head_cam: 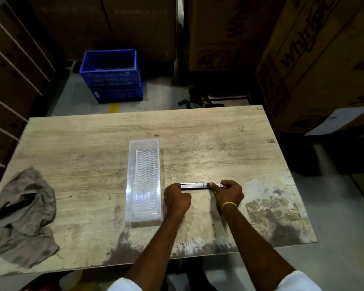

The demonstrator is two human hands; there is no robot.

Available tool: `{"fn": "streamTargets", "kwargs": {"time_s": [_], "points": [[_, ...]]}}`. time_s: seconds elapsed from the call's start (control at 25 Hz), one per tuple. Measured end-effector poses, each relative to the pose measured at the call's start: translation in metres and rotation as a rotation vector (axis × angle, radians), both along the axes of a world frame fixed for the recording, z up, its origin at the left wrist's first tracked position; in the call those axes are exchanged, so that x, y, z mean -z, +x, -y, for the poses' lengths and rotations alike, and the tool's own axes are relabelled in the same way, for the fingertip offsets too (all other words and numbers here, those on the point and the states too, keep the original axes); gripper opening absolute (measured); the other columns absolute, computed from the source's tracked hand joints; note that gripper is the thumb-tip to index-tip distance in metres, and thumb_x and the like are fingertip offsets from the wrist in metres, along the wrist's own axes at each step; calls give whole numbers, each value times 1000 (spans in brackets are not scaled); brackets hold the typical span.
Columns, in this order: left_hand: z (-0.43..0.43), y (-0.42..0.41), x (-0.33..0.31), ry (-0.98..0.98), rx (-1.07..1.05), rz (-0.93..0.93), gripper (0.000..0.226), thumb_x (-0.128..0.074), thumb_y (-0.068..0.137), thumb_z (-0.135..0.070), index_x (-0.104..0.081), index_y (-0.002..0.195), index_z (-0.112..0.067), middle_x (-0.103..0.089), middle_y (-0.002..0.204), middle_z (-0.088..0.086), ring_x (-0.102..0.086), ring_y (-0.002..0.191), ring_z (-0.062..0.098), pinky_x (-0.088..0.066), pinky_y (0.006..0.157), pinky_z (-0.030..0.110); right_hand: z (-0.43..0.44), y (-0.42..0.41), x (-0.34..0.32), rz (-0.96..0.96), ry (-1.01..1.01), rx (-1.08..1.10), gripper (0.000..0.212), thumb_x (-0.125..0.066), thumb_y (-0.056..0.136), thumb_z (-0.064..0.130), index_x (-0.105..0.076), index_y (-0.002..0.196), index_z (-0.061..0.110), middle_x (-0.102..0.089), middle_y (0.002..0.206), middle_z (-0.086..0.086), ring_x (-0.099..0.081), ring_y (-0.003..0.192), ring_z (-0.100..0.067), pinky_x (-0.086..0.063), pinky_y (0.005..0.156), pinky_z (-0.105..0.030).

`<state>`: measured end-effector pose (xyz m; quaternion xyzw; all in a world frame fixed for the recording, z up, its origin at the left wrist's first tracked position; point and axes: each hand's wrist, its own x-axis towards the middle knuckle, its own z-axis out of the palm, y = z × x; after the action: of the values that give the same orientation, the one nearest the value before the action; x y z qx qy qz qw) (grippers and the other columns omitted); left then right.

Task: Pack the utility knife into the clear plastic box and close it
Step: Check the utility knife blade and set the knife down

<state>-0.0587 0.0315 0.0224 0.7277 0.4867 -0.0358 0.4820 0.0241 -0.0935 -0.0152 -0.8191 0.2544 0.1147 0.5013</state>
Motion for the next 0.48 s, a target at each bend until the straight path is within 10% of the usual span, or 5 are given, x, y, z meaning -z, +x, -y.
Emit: {"fn": "streamTargets", "kwargs": {"time_s": [0.48], "points": [[-23,-7,-12,95,330,-18,40,-74,79,-15,-67,117,-4,-62,121,14,-64,105,29,-50,87,31,-16,-19,-1,197,-99,-85,42,-93,63,22,-72,96,8,-70,93,-14,-64,94,-29,-43,84,-26]]}}
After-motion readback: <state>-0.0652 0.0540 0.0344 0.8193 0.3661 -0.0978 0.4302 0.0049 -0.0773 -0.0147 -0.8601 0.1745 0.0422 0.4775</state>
